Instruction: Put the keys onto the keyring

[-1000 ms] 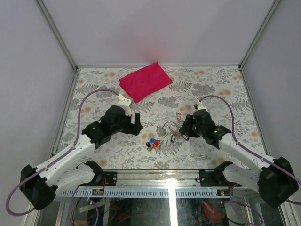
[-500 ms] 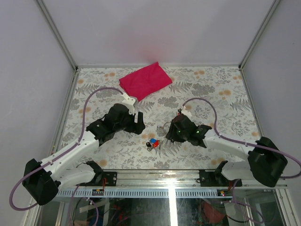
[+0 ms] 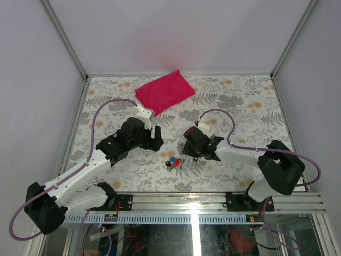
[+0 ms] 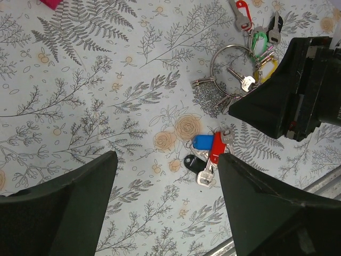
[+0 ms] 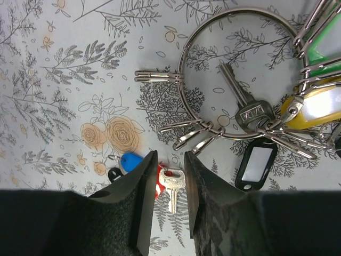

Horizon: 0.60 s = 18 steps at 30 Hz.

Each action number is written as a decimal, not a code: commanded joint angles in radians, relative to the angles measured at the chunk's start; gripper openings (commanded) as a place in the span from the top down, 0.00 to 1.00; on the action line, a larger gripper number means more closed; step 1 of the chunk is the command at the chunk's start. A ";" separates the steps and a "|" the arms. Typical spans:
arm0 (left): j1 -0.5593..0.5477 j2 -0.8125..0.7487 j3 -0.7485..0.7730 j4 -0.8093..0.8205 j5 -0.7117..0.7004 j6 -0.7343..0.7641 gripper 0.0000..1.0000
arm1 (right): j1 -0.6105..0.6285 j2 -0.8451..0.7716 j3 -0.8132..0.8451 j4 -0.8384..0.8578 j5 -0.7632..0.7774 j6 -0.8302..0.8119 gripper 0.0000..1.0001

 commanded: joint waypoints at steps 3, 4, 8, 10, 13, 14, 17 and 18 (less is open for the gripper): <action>-0.008 -0.016 0.005 0.040 -0.025 0.016 0.22 | 0.006 0.020 0.041 -0.046 0.078 0.029 0.67; -0.008 -0.015 0.005 0.040 -0.025 0.017 0.22 | 0.006 0.018 0.040 -0.051 0.078 0.029 0.67; -0.008 -0.012 0.008 0.040 -0.025 0.016 0.22 | 0.007 0.016 0.033 -0.056 0.075 0.030 0.69; -0.007 -0.012 0.008 0.040 -0.025 0.015 0.22 | 0.007 0.022 0.033 -0.053 0.070 0.029 0.70; -0.007 -0.012 0.008 0.040 -0.025 0.015 0.21 | 0.007 0.036 0.038 -0.051 0.060 0.027 0.72; -0.007 -0.012 0.007 0.039 -0.026 0.015 0.21 | 0.006 0.041 0.039 -0.051 0.059 0.027 0.72; -0.006 -0.016 0.008 0.038 -0.028 0.016 0.21 | 0.006 0.054 0.045 -0.054 0.054 0.024 0.73; -0.006 -0.015 0.007 0.038 -0.028 0.015 0.21 | 0.007 0.059 0.050 -0.057 0.053 0.023 0.74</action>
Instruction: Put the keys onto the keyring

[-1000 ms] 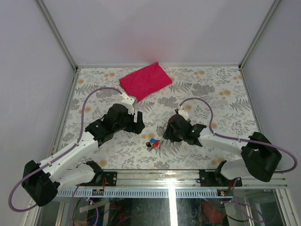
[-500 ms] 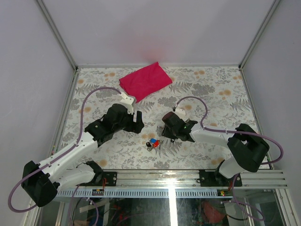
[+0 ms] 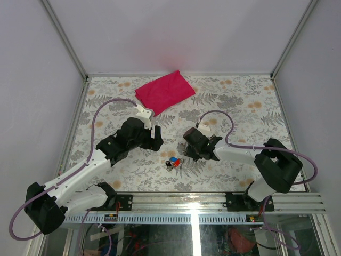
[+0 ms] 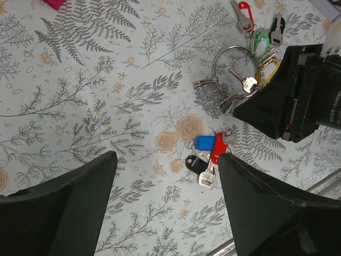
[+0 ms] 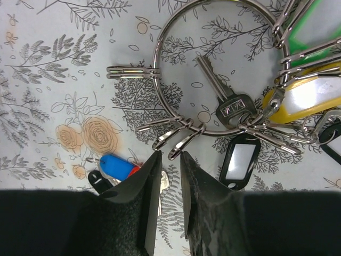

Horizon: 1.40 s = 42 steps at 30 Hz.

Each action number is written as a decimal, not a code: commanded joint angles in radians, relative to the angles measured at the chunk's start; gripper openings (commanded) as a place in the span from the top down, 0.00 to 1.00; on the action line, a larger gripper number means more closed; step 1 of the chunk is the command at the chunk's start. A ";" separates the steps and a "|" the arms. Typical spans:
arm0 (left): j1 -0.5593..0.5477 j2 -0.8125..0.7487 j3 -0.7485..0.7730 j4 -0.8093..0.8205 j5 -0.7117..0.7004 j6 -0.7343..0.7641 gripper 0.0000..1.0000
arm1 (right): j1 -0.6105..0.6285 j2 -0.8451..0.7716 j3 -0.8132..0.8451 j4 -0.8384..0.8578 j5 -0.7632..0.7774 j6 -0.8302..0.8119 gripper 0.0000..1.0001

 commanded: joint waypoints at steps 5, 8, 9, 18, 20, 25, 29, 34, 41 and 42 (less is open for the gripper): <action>-0.007 -0.013 0.009 0.038 -0.019 0.015 0.21 | 0.007 0.049 0.045 -0.005 0.025 0.006 0.74; -0.007 -0.013 0.008 0.038 -0.020 0.015 0.21 | 0.007 0.057 0.047 -0.003 0.022 0.006 0.74; -0.007 -0.012 0.008 0.038 -0.019 0.015 0.21 | 0.007 0.061 0.048 -0.004 0.021 0.006 0.74; -0.007 -0.010 0.008 0.037 -0.024 0.015 0.21 | 0.008 0.067 0.061 -0.047 0.039 -0.011 0.85; -0.008 -0.011 0.007 0.036 -0.025 0.015 0.21 | 0.008 0.060 0.059 -0.063 0.046 -0.016 0.87; -0.007 -0.012 0.006 0.035 -0.028 0.017 0.21 | 0.008 0.019 0.046 -0.108 0.067 -0.032 0.99; -0.007 -0.021 0.006 0.040 -0.023 0.018 0.19 | 0.007 -0.055 0.038 -0.186 0.095 -0.067 1.00; -0.008 -0.066 -0.009 0.106 0.033 0.018 0.03 | 0.005 -0.182 0.010 -0.220 0.058 -0.214 1.00; -0.007 -0.079 -0.031 0.243 0.163 0.012 0.00 | 0.006 -0.263 0.065 -0.363 -0.084 -0.425 1.00; -0.008 -0.076 -0.033 0.259 0.180 0.018 0.00 | 0.006 -0.277 0.077 -0.380 -0.105 -0.456 1.00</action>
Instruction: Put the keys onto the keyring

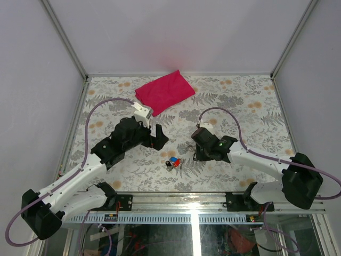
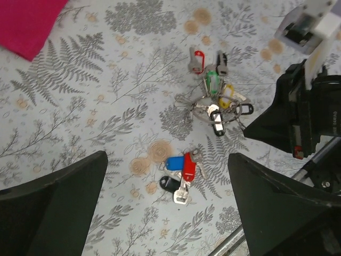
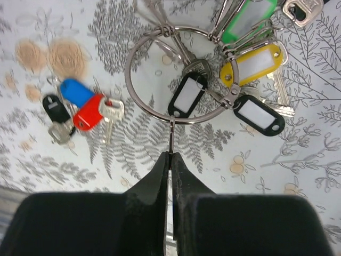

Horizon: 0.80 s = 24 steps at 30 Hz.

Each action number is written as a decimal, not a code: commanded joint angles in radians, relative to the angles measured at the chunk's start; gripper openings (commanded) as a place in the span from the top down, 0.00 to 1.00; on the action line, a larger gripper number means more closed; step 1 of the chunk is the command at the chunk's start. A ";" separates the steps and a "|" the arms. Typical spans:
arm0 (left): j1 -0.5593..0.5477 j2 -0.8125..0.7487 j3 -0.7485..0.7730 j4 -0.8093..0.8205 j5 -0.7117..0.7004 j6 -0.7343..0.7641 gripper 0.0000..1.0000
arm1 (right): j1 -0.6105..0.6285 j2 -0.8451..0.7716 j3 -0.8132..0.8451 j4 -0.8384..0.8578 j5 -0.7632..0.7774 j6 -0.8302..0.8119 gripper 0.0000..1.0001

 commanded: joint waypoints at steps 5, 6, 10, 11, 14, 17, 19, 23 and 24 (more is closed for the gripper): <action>-0.008 -0.003 -0.019 0.236 0.149 0.052 0.00 | 0.004 -0.128 0.150 -0.204 -0.133 -0.296 1.00; -0.008 -0.005 -0.017 0.248 0.156 0.065 0.00 | 0.006 -0.142 0.167 -0.220 -0.146 -0.323 1.00; -0.008 -0.002 0.043 0.212 0.207 0.172 0.00 | 0.005 -0.195 0.236 -0.290 -0.207 -0.416 1.00; -0.008 -0.003 0.063 0.184 0.238 0.211 0.00 | 0.004 -0.203 0.257 -0.311 -0.214 -0.431 1.00; -0.008 -0.040 0.086 0.184 0.314 0.295 0.02 | 0.005 -0.212 0.327 -0.380 -0.256 -0.483 1.00; -0.010 -0.100 0.083 0.232 0.361 0.356 0.04 | 0.004 -0.217 0.396 -0.434 -0.305 -0.531 1.00; -0.028 -0.120 0.090 0.247 0.360 0.383 0.04 | 0.006 -0.215 0.442 -0.468 -0.333 -0.556 1.00; -0.064 -0.116 0.114 0.236 0.367 0.416 0.07 | 0.006 -0.192 0.532 -0.531 -0.378 -0.577 1.00; -0.076 -0.114 0.127 0.218 0.371 0.426 0.08 | 0.005 -0.184 0.555 -0.546 -0.385 -0.579 1.00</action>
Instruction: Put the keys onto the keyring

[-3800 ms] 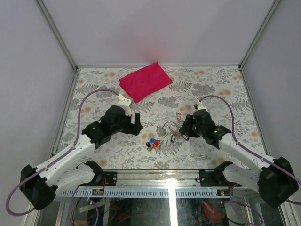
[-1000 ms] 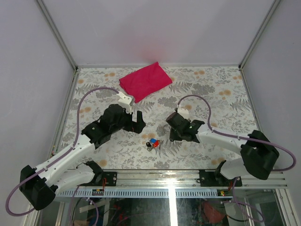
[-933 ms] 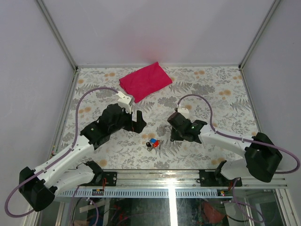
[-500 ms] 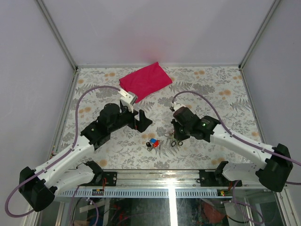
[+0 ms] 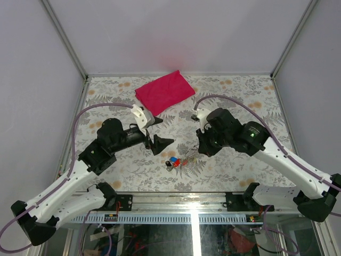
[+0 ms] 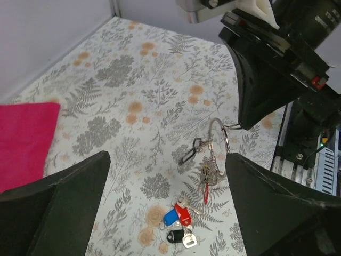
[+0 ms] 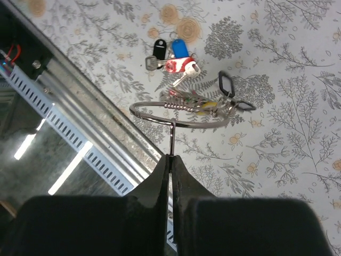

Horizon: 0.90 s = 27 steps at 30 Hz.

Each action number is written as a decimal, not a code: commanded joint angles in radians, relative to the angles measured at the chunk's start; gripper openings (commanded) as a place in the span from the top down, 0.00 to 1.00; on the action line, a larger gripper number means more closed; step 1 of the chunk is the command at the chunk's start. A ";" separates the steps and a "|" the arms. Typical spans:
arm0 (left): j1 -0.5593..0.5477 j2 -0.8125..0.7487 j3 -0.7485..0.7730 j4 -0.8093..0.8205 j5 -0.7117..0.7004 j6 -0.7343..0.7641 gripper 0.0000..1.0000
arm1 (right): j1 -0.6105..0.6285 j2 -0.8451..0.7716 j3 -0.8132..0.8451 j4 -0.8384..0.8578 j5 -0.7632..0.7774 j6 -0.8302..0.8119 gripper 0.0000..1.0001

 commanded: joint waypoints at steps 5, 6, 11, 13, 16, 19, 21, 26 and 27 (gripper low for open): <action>-0.125 -0.014 0.079 0.012 0.003 0.158 0.09 | 0.005 0.026 0.200 -0.112 -0.147 -0.046 1.00; -0.147 -0.017 0.080 0.011 -0.010 0.173 0.09 | 0.006 0.027 0.212 -0.113 -0.169 -0.042 1.00; -0.255 -0.046 0.067 0.009 -0.122 0.262 0.07 | 0.005 0.031 0.250 -0.122 -0.258 -0.020 1.00; -0.291 -0.042 0.075 0.008 -0.167 0.288 0.07 | 0.006 0.033 0.255 -0.125 -0.271 -0.014 1.00; -0.346 -0.020 0.096 0.009 -0.204 0.303 0.09 | 0.005 0.039 0.262 -0.136 -0.277 -0.012 1.00; -0.405 0.005 0.107 0.008 -0.254 0.318 0.11 | 0.006 0.047 0.272 -0.151 -0.274 -0.010 1.00; -0.438 0.016 0.103 0.019 -0.296 0.334 0.13 | 0.005 0.050 0.279 -0.155 -0.280 -0.008 1.00; -0.490 0.038 0.072 0.065 -0.335 0.387 0.18 | 0.006 0.064 0.309 -0.172 -0.317 0.002 1.00; -0.496 0.042 0.069 0.065 -0.340 0.400 0.18 | 0.005 0.066 0.316 -0.175 -0.324 0.006 1.00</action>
